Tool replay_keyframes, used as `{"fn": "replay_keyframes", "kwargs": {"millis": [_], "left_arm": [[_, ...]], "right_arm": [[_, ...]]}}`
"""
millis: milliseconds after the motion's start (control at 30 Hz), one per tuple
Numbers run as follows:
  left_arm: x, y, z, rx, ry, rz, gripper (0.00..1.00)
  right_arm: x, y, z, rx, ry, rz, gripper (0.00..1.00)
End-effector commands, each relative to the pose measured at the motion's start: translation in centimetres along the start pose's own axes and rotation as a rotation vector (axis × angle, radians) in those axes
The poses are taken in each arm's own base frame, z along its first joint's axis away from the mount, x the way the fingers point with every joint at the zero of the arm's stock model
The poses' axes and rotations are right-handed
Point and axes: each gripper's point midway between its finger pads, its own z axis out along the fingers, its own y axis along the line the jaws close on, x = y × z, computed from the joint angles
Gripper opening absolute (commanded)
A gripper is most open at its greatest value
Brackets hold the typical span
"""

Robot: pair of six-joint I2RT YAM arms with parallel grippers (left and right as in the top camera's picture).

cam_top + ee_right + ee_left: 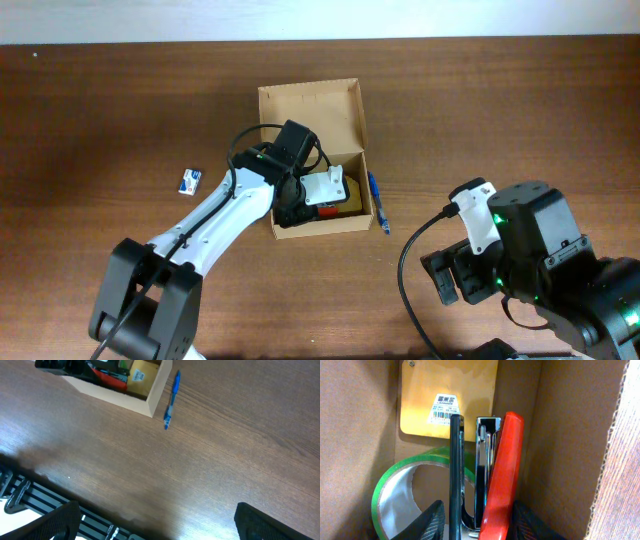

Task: Pack container
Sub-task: 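Lower the stapler into the box and open the left gripper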

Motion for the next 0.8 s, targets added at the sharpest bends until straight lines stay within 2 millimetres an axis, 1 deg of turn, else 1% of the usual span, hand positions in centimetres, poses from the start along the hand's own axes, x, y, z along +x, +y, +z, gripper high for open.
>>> {"fn": "replay_keyframes", "kwargs": {"millis": [0, 100, 167, 367, 400, 433, 667, 700, 733, 767], "left_arm": [[-0.4, 0.6, -0.3, -0.011, -0.012, 0.012, 0.43], [-0.8, 0.9, -0.8, -0.023, -0.024, -0.003, 0.43], [-1.4, 1.4, -1.6, -0.044, -0.043, -0.023, 0.43], [-3.2, 2.6, -5.2, -0.121, -0.113, -0.006, 0.44], [-3.5, 2.7, -5.8, -0.134, -0.124, -0.003, 0.47], [-3.7, 2.8, -6.4, -0.147, -0.136, 0.0, 0.48], [-4.1, 2.9, -9.1, -0.207, -0.174, 0.009, 0.49], [-3.9, 3.2, -9.4, -0.226, -0.166, -0.008, 0.47], [-3.6, 3.5, -9.8, -0.253, -0.153, -0.034, 0.4], [-3.2, 3.9, -10.0, -0.278, -0.136, -0.058, 0.31]], "right_arm": [[-0.1, 0.1, 0.0, -0.008, -0.004, 0.0, 0.99], [-0.1, 0.1, 0.0, -0.008, -0.004, 0.0, 0.99], [-0.1, 0.1, 0.0, -0.008, -0.004, 0.0, 0.99], [-0.1, 0.1, 0.0, -0.008, -0.004, 0.0, 0.99], [-0.1, 0.1, 0.0, -0.008, -0.004, 0.0, 0.99], [-0.1, 0.1, 0.0, -0.008, -0.004, 0.0, 0.99], [-0.1, 0.1, 0.0, -0.008, -0.004, 0.0, 0.99], [-0.1, 0.1, 0.0, -0.008, -0.004, 0.0, 0.99], [-0.1, 0.1, 0.0, -0.008, -0.004, 0.0, 0.99], [-0.1, 0.1, 0.0, -0.008, -0.004, 0.0, 0.99]]}}
